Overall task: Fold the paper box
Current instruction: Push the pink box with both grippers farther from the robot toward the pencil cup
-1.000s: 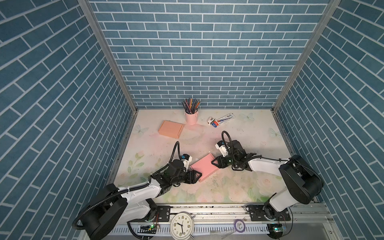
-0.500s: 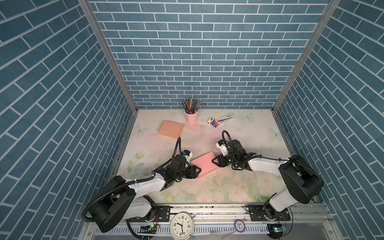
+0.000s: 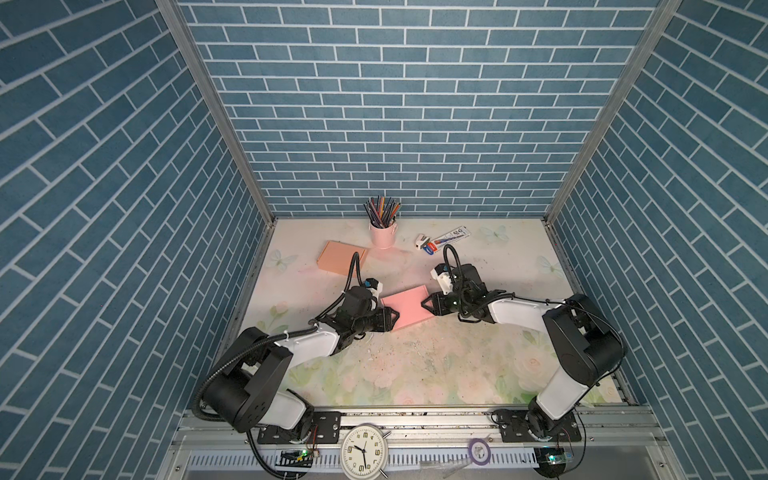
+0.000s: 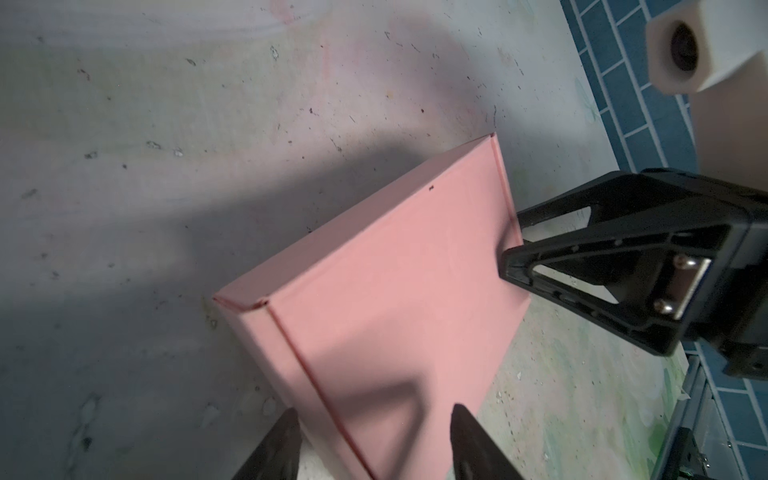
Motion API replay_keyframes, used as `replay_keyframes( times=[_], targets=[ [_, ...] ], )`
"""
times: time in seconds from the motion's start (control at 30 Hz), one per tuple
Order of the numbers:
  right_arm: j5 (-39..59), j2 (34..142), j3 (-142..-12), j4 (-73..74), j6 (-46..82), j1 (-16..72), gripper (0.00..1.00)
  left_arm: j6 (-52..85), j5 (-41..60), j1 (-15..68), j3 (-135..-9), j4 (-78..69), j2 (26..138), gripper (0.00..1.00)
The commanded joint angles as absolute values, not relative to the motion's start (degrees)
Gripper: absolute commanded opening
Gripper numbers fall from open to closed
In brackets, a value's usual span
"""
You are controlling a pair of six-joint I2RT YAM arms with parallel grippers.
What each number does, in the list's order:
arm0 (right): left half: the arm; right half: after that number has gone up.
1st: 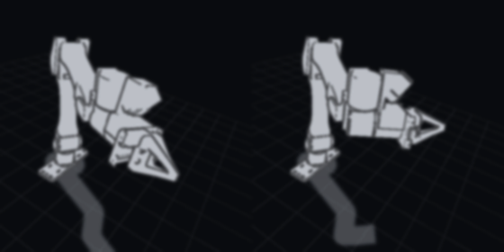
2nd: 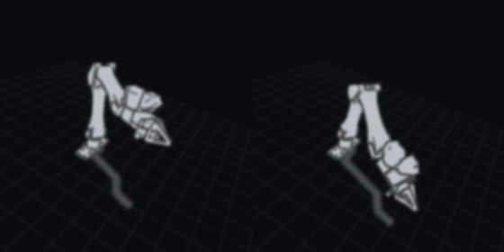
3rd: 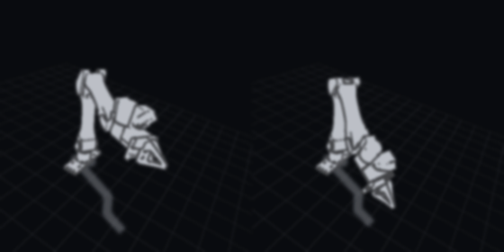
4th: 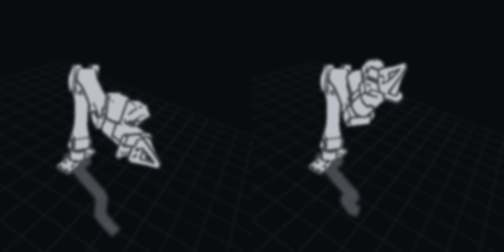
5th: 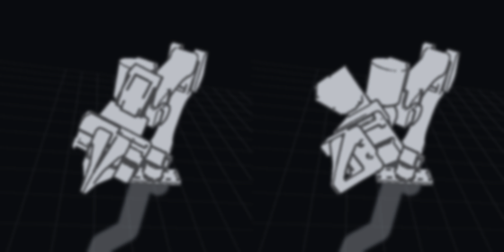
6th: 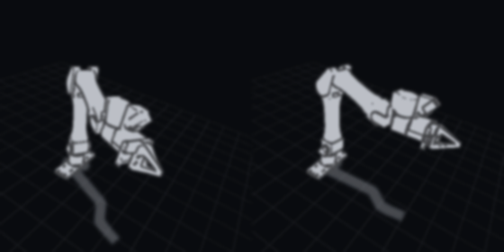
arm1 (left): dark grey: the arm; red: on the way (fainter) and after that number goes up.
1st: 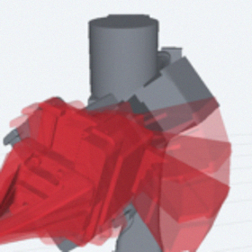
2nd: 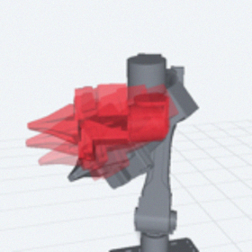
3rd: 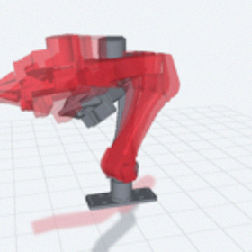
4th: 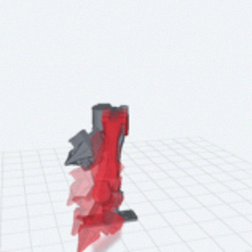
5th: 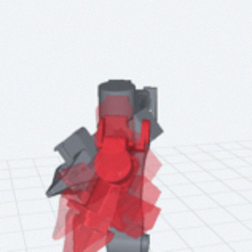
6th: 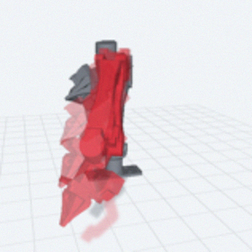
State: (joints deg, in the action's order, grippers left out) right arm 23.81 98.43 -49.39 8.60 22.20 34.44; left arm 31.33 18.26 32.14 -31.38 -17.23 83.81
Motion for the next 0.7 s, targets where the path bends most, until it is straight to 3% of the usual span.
replay_keyframes(
  times=[0.0, 0.67],
  targets=[
    [27.46, 100.23, -51.81, 9.69, 20.73, 34.79, 0.42, 28.64, 22.04, 31.78, -35.17, -21.36, 85.84, 0.57],
    [29.46, 108.34, -61.28, 10.95, 20.39, 29.69, 0.42, 23.99, 21.72, 28.72, -50.53, -20.49, 100.02, 0.55]
  ],
)
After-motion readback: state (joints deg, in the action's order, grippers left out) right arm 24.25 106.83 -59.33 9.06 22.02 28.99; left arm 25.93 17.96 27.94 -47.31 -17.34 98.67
